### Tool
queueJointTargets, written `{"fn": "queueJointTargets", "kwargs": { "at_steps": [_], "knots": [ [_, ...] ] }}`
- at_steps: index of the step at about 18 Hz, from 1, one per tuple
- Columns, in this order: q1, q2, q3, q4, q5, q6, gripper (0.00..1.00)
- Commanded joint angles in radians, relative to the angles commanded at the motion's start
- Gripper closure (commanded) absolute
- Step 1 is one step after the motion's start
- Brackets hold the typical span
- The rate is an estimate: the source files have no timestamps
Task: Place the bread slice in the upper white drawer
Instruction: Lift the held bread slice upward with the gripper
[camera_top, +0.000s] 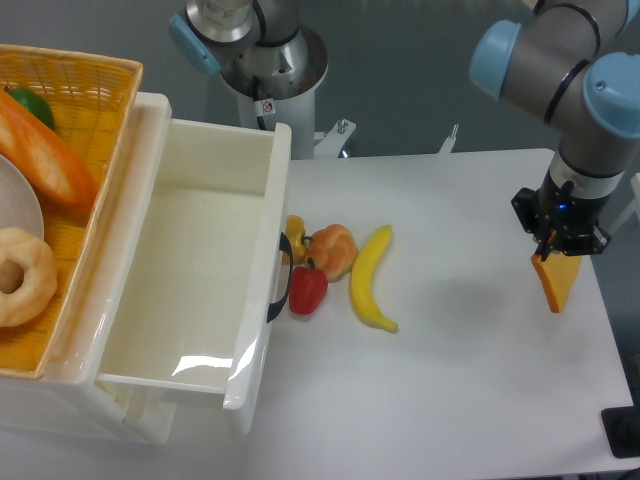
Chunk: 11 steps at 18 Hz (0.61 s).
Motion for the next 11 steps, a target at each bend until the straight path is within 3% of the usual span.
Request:
{"fn": "queueJointTargets", "kwargs": {
  "at_steps": [8,11],
  "knots": [
    [-0.057,0.012,0.000,-0.002,-0.006,-0.110,1.00],
    [-0.078,0.061,-0.018,-0.002,-0.090,-0.205,1.00]
  ]
}}
